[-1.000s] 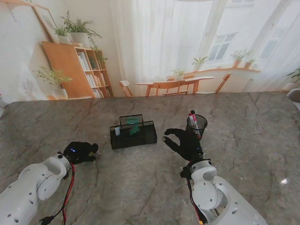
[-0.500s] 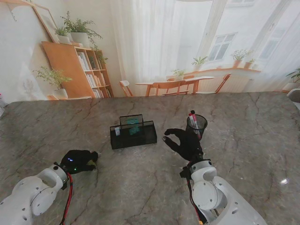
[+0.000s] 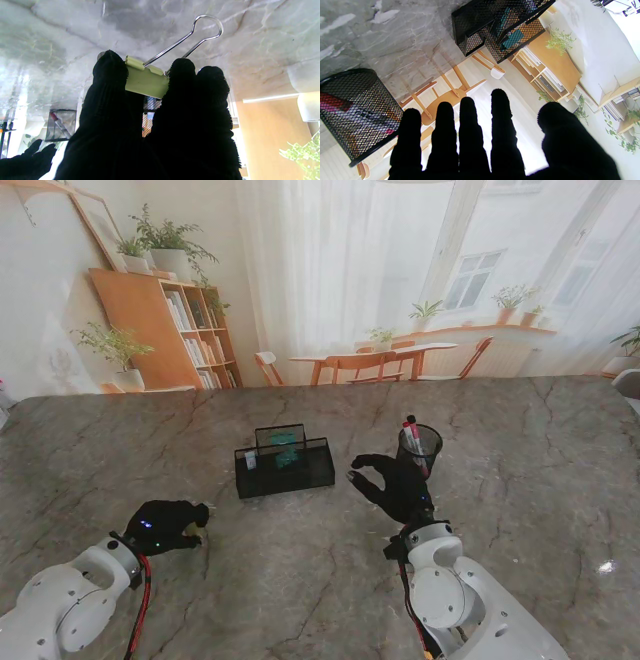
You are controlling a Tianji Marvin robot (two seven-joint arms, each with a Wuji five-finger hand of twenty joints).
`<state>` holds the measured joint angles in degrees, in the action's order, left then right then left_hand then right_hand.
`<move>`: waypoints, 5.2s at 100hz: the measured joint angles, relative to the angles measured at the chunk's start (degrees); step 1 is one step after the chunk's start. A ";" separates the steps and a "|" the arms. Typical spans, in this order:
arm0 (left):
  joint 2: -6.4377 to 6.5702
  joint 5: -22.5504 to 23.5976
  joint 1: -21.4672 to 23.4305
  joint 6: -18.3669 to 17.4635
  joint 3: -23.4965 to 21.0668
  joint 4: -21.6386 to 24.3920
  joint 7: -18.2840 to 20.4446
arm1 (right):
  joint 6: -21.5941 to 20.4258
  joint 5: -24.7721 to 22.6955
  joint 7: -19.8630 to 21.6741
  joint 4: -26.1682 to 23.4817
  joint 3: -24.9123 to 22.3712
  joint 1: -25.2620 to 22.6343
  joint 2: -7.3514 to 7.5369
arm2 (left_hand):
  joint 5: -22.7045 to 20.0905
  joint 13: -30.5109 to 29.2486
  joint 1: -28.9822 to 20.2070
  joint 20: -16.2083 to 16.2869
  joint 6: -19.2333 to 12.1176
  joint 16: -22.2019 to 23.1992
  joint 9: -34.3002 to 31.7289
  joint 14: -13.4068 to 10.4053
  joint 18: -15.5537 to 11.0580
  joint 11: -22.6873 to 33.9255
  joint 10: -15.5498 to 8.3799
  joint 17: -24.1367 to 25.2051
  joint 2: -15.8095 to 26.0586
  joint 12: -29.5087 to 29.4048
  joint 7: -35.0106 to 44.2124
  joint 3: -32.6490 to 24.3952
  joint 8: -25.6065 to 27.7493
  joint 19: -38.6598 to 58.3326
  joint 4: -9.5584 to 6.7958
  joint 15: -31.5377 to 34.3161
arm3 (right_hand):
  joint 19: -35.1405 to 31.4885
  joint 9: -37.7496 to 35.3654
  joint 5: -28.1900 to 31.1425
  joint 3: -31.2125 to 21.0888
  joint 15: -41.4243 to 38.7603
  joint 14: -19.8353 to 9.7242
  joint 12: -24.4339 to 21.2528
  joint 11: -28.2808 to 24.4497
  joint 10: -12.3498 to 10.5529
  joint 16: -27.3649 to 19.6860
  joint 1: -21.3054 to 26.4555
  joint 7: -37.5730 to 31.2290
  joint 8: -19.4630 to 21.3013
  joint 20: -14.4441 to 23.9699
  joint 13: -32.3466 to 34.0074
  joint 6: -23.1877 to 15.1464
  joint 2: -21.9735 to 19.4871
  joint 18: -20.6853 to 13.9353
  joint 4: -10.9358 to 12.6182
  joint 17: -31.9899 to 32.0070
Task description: Organize desk stationery
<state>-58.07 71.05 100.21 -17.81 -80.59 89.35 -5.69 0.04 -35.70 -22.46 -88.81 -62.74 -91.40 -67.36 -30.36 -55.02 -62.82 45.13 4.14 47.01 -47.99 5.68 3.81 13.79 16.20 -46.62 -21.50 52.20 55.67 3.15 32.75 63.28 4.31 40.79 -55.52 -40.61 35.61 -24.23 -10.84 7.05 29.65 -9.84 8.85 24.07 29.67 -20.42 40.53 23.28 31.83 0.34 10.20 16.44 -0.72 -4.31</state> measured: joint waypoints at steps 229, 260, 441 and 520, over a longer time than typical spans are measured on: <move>-5.33 -27.78 -53.99 -0.12 43.66 -31.62 8.06 | 0.23 3.49 -2.60 1.23 -1.73 -0.55 -1.18 | 0.69 12.39 -0.41 2.76 -0.84 -0.30 11.35 -1.93 -0.58 3.01 -7.27 18.18 10.19 -23.65 -37.84 0.47 2.08 5.16 -0.04 -0.89 | -0.02 -0.01 0.02 0.01 -0.03 0.04 0.01 0.00 0.01 0.00 0.00 0.00 0.00 0.00 0.00 0.03 0.00 0.00 0.00 0.00; -4.91 -28.24 -54.33 -4.78 44.50 -31.54 8.25 | 0.42 3.45 -2.67 1.24 -1.76 -0.53 -1.19 | 0.68 15.51 -0.66 0.04 -3.07 -6.16 10.93 -2.30 2.11 0.83 -11.42 22.04 11.91 -24.97 -39.21 -1.33 3.87 -0.32 -0.11 -10.92 | -0.02 -0.01 0.02 0.01 -0.04 0.05 0.01 0.00 0.01 0.00 0.00 0.00 0.00 0.00 0.00 0.04 0.00 0.00 0.00 0.00; -4.13 -22.16 -44.19 -10.70 35.03 -22.20 1.07 | 0.76 3.82 -2.77 1.09 -1.90 -0.72 -1.23 | 2.91 14.39 -7.06 -10.86 -3.89 -17.56 13.13 -3.65 5.24 -2.54 -13.71 22.03 15.67 -29.89 -46.24 -0.72 -7.28 -10.71 -0.13 -23.62 | -0.06 -0.03 0.52 0.14 -0.04 0.46 0.01 0.00 0.02 0.00 0.10 -0.01 0.00 0.00 0.00 0.05 -0.62 0.00 0.00 0.00; -1.34 -17.85 -23.88 11.60 18.35 6.79 22.74 | -0.02 4.54 -3.52 1.28 -1.79 -0.64 -1.45 | 20.46 52.56 23.69 -19.80 8.03 -31.49 41.43 11.17 25.51 -13.65 -3.24 52.83 19.26 -41.84 -56.15 -0.73 -28.29 -45.08 -0.20 -38.82 | -0.10 -0.03 0.52 0.62 -0.04 0.47 0.01 0.00 0.04 0.00 0.11 -0.01 0.00 0.00 0.00 0.05 -0.62 0.00 0.00 0.00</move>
<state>-59.41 53.20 76.33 -6.21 -62.24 96.14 17.06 0.02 -31.16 -25.98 -87.53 -64.53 -92.04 -68.80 -9.90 -2.45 -39.12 25.33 12.17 15.52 -6.56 16.85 29.32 0.13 12.96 6.21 -2.24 10.36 -0.49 2.42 4.46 18.20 4.12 1.97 -55.61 -40.64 36.13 -23.62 -10.88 7.51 29.67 -9.84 8.88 24.07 29.78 -20.43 40.53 23.28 31.83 0.39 9.58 16.44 -0.72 -4.31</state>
